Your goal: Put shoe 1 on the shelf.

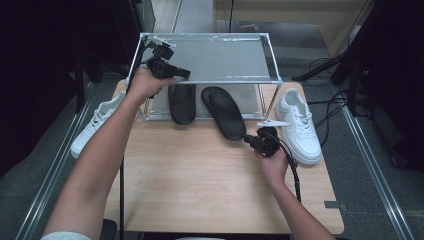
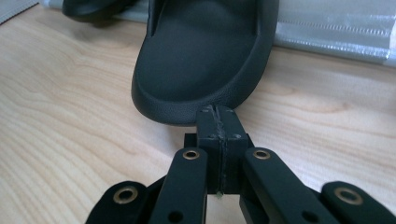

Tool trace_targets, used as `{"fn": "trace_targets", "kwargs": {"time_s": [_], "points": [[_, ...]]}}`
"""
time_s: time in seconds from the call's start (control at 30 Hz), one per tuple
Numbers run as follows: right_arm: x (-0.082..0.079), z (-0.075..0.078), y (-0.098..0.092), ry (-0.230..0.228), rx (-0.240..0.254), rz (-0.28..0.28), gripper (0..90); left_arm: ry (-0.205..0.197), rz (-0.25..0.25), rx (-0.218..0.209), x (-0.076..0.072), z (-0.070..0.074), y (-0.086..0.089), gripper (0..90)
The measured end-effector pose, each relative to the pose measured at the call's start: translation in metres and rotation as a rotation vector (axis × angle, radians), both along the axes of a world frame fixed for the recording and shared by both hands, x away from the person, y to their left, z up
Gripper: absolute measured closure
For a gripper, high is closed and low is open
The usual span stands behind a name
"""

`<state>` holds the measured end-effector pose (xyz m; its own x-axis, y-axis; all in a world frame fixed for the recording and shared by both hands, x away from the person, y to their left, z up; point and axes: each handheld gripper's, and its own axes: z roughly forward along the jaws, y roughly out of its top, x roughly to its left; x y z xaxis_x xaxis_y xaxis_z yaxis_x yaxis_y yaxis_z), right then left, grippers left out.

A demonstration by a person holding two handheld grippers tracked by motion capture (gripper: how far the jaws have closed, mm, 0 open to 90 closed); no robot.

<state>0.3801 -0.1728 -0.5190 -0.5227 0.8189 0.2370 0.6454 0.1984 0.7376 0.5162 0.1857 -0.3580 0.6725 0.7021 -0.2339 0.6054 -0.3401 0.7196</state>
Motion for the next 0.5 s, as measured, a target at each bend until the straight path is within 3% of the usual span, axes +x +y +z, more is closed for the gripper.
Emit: {"fn": "trace_targets", "kwargs": {"time_s": [0.5], "points": [[0.021, 0.0, 0.027, 0.002, 0.016, 0.016, 90.0, 0.002, 0.0, 0.001, 0.0, 0.0, 0.0, 87.8]]}}
